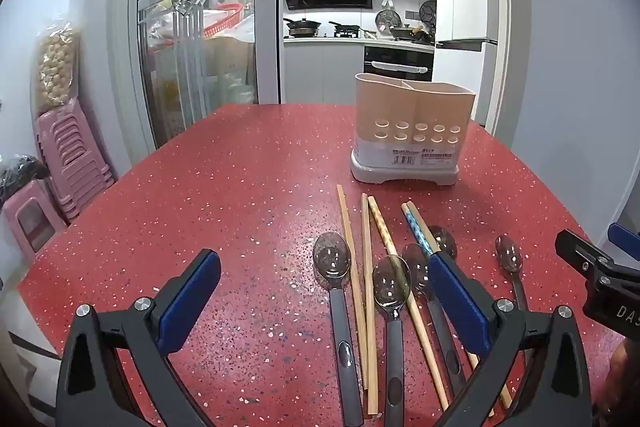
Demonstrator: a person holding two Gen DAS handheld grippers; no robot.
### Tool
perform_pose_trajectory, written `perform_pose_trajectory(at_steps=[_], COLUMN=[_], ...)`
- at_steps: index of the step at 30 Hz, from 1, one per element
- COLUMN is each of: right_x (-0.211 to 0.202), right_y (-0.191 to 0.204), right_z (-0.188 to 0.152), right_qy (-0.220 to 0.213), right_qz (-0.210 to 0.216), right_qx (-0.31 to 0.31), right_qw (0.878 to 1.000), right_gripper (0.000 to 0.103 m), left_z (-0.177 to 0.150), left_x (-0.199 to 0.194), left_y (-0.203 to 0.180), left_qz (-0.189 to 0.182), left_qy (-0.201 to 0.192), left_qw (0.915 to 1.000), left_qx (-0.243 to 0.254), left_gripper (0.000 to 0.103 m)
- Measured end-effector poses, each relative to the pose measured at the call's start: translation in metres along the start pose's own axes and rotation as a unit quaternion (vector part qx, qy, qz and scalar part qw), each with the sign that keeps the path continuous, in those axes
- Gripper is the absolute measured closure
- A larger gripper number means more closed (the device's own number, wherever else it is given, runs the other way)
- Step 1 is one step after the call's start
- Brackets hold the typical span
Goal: Organize utensils
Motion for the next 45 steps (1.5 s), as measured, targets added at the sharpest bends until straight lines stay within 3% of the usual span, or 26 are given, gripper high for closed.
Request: perform_pose_trajectory(at_steps=[45], right_x=[-0.0042], right_y=[-0.0004], right_z=[-0.0003], right_qy=[-0.005], right_qz=[0.0], right_qx=[-0.001], right_qw=[1.0], right_gripper=[0.0], left_z=[0.002], left_x=[-0.0044], left_y=[0.0014], left_qz=[-0.001], left_qy=[-0.003], left_qw=[1.0], left_qx=[0.0], left_gripper=[0.0])
Point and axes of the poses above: each gripper's, at about its wrist camera, not at the fingertips, and x roughly the way its jaws point, y to its left, z to its top, the point moved 6 cm from there along x, roughly the way its jaws point, and after that the axes turned 1 degree about -z, right-handed, at the moved point
